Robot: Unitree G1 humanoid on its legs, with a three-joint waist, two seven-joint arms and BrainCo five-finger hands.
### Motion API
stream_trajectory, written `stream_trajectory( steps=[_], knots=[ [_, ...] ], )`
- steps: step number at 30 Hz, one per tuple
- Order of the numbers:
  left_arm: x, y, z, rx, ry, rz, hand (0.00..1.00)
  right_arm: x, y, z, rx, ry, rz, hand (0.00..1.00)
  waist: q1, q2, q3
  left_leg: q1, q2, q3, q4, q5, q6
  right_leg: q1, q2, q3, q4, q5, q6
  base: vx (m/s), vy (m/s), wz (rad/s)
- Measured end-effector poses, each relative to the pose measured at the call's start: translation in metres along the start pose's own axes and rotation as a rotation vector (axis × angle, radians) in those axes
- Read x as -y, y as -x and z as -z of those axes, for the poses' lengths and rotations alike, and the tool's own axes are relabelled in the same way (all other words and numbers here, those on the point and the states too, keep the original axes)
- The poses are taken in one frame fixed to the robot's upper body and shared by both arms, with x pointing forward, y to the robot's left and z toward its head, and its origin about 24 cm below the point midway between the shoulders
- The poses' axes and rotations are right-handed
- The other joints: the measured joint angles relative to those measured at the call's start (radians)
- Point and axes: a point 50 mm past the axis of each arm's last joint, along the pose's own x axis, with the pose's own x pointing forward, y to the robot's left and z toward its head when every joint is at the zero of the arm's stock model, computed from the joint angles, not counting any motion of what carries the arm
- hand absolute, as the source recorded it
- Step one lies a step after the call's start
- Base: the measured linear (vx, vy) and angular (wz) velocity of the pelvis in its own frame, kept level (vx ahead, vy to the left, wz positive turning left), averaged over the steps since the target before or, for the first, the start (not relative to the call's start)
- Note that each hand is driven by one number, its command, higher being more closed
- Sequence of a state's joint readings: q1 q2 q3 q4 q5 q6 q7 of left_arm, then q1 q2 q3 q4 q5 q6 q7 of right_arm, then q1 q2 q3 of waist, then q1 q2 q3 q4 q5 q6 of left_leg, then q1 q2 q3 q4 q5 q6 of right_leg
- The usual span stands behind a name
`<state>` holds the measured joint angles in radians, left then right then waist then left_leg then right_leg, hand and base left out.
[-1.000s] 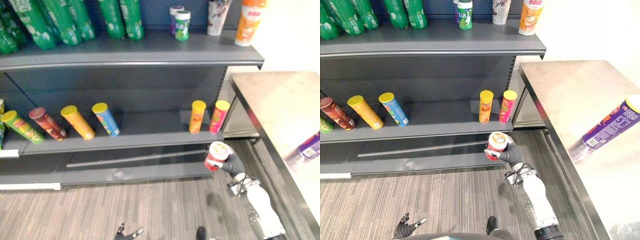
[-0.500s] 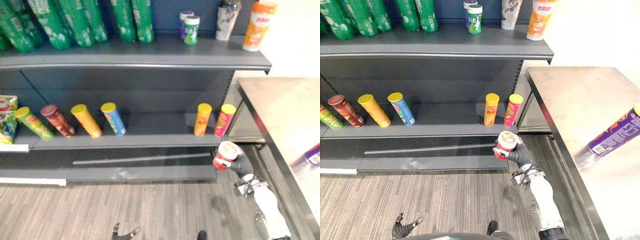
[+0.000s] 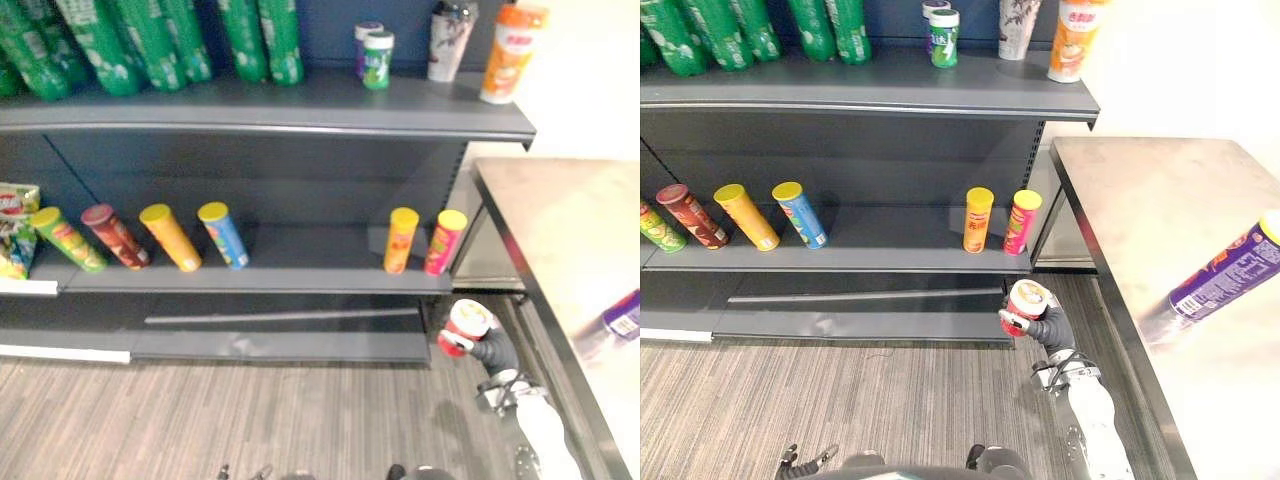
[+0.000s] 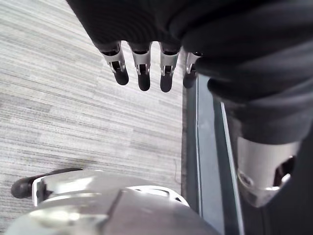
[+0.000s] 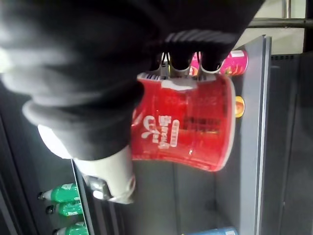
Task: Put the gum and the chips on the shelf.
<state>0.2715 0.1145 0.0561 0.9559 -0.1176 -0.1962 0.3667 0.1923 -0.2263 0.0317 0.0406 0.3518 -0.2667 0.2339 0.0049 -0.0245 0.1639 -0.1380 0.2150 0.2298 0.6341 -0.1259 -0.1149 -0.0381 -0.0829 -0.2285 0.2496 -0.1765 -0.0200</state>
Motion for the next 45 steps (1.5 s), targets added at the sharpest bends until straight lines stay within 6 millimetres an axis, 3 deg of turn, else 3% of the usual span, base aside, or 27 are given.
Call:
stream_trajectory(
  steps=[1, 3, 7, 10, 11, 15, 17, 19, 20, 21, 23, 24, 27, 28, 29, 30, 31, 35, 39, 45],
  knots=[
    [0.001, 0.002, 0.003, -0.005, 0.001, 0.006, 0.0, 0.003, 0.0, -0.002, 0.011, 0.006, 0.01, 1.0, -0.004, 0.003, 0.009, -0.011, -0.008, 0.0, -0.039, -0.037, 0.003, 0.01, -0.011, 0.006, 0.0, -0.006, -0.006, 0.09, -0.059, -0.24],
    [0.007, 0.004, 0.003, 0.002, 0.015, 0.018, 0.0, 0.007, 0.001, -0.004, 0.019, 0.014, 0.033, 1.0, -0.004, 0.027, 0.02, -0.019, -0.02, -0.003, -0.156, -0.043, -0.004, 0.026, -0.018, 0.017, -0.001, -0.015, -0.004, 0.13, -0.006, -0.17],
    [0.008, 0.01, 0.012, -0.013, 0.023, 0.021, 0.0, 0.008, 0.001, -0.003, 0.022, 0.017, 0.032, 1.0, -0.001, 0.037, 0.019, -0.011, -0.033, -0.054, -0.472, 0.054, -0.013, 0.043, -0.018, 0.058, 0.046, -0.08, 0.025, 0.21, 0.093, -0.24],
    [0.008, 0.015, 0.023, -0.046, 0.021, 0.021, 0.0, 0.01, 0.002, -0.003, 0.018, 0.025, 0.027, 1.0, 0.0, 0.048, 0.012, 0.004, -0.034, -0.047, -0.49, 0.064, 0.0, 0.044, -0.018, 0.11, 0.091, -0.126, 0.06, 0.32, 0.279, -0.65],
    [0.005, 0.015, 0.026, -0.055, 0.009, 0.022, 0.0, 0.009, 0.003, -0.001, 0.012, 0.015, 0.032, 1.0, 0.0, 0.044, 0.001, 0.017, -0.052, -0.042, -0.463, 0.114, 0.01, 0.045, -0.038, 0.144, 0.119, -0.155, 0.087, 0.25, 0.233, -0.47],
    [-0.003, 0.006, 0.013, -0.014, -0.049, 0.03, 0.0, 0.006, 0.015, 0.008, -0.027, -0.005, 0.049, 1.0, -0.013, -0.014, -0.042, 0.03, -0.152, 0.006, -0.43, 0.055, 0.063, 0.059, -0.143, 0.155, 0.129, -0.131, 0.147, 0.37, 0.279, -0.13],
    [0.0, 0.004, 0.008, 0.015, -0.093, 0.06, 0.0, 0.006, 0.014, 0.008, -0.023, -0.006, 0.053, 1.0, -0.019, -0.017, -0.041, 0.061, -0.176, 0.012, -0.447, 0.041, 0.083, 0.039, -0.168, 0.154, 0.203, -0.088, 0.138, 0.31, 0.24, 0.06],
    [0.0, 0.003, 0.006, 0.037, -0.147, 0.085, 0.0, 0.005, 0.012, 0.007, -0.014, -0.011, 0.051, 1.0, -0.022, -0.017, -0.041, 0.112, -0.187, 0.018, -0.485, 0.027, 0.099, -0.02, -0.187, 0.141, 0.353, -0.013, 0.1, 0.26, 0.225, -0.01],
    [-0.001, 0.003, 0.005, 0.046, -0.181, 0.098, 0.0, 0.003, 0.011, 0.007, -0.01, -0.017, 0.049, 1.0, -0.023, -0.018, -0.04, 0.155, -0.189, 0.022, -0.515, 0.016, 0.109, -0.063, -0.203, 0.128, 0.453, 0.055, 0.085, 0.28, 0.207, -0.15],
    [0.001, 0.004, 0.007, 0.041, -0.197, 0.119, 0.0, -0.001, 0.009, 0.007, -0.005, -0.025, 0.035, 1.0, -0.02, -0.008, -0.036, 0.19, -0.184, 0.029, -0.536, 0.007, 0.117, -0.101, -0.209, 0.128, 0.532, 0.071, 0.08, 0.26, 0.182, -0.2],
    [0.0, 0.003, 0.006, 0.04, -0.212, 0.129, 0.0, -0.009, 0.002, 0.004, 0.016, -0.031, -0.005, 1.0, -0.024, -0.013, -0.039, 0.215, -0.17, 0.039, -0.551, -0.002, 0.118, -0.15, -0.204, 0.093, 0.551, 0.004, 0.073, 0.19, 0.071, -0.17],
    [0.002, 0.001, 0.001, 0.054, -0.213, 0.133, 0.0, -0.012, -0.002, 0.002, 0.032, -0.03, -0.025, 1.0, -0.026, -0.009, -0.036, 0.222, -0.148, 0.043, -0.551, -0.003, 0.117, -0.169, -0.181, 0.053, 0.489, -0.026, 0.084, 0.15, 0.009, -0.08],
    [0.004, -0.001, -0.006, 0.077, -0.207, 0.137, 0.0, -0.016, -0.01, -0.003, 0.06, -0.028, -0.049, 1.0, -0.02, -0.005, -0.034, 0.228, -0.109, 0.064, -0.542, -0.003, 0.115, -0.165, -0.136, 0.02, 0.261, -0.015, 0.103, 0.17, -0.059, -0.11],
    [0.004, -0.001, -0.007, 0.08, -0.207, 0.134, 0.0, -0.018, -0.015, -0.007, 0.091, -0.024, -0.06, 1.0, -0.009, -0.009, -0.035, 0.228, -0.101, 0.072, -0.535, -0.016, 0.093, -0.165, -0.13, 0.02, 0.13, 0.046, 0.112, 0.11, -0.088, -0.14],
    [0.004, -0.001, -0.008, 0.081, -0.208, 0.132, 0.0, -0.018, -0.016, -0.009, 0.102, -0.023, -0.062, 1.0, -0.003, -0.013, -0.034, 0.229, -0.102, 0.077, -0.53, -0.023, 0.082, -0.167, -0.133, 0.021, 0.101, 0.097, 0.114, 0.14, -0.137, -0.09],
    [0.001, -0.002, -0.008, 0.081, -0.208, 0.121, 0.0, -0.02, -0.018, -0.009, 0.106, -0.024, -0.068, 1.0, 0.0, -0.033, -0.034, 0.23, -0.11, 0.08, -0.522, -0.034, 0.064, -0.165, -0.141, 0.024, 0.072, 0.192, 0.115, 0.14, -0.204, -0.04],
    [-0.001, -0.004, -0.009, 0.075, -0.207, 0.103, 0.0, -0.019, -0.02, -0.009, 0.104, -0.022, -0.073, 1.0, 0.007, -0.045, -0.033, 0.231, -0.102, 0.08, -0.515, -0.047, 0.044, -0.144, -0.137, 0.026, 0.043, 0.157, 0.125, 0.16, -0.288, -0.1],
    [0.01, 0.001, -0.004, 0.049, -0.157, 0.107, 0.0, -0.018, -0.025, -0.009, 0.107, -0.031, -0.075, 1.0, 0.013, 0.028, -0.013, 0.237, -0.02, 0.086, -0.535, -0.036, -0.015, -0.062, -0.026, -0.01, -0.142, 0.188, 0.097, 0.1, -0.249, -0.11],
    [0.01, 0.002, -0.003, 0.059, -0.161, 0.103, 0.0, -0.019, -0.024, -0.009, 0.103, -0.032, -0.082, 1.0, 0.018, 0.029, -0.019, 0.267, 0.009, 0.09, -0.582, -0.011, -0.043, -0.006, 0.025, -0.018, -0.237, 0.215, 0.08, 0.04, -0.099, -0.03],
    [0.012, 0.003, -0.005, 0.077, -0.159, 0.1, 0.0, -0.025, -0.02, -0.001, 0.061, -0.031, -0.09, 1.0, 0.025, 0.035, -0.024, 0.268, -0.011, 0.113, -0.605, -0.006, -0.043, 0.029, 0.024, -0.007, -0.358, 0.291, 0.087, 0.02, 0.008, -0.07]
  ],
)
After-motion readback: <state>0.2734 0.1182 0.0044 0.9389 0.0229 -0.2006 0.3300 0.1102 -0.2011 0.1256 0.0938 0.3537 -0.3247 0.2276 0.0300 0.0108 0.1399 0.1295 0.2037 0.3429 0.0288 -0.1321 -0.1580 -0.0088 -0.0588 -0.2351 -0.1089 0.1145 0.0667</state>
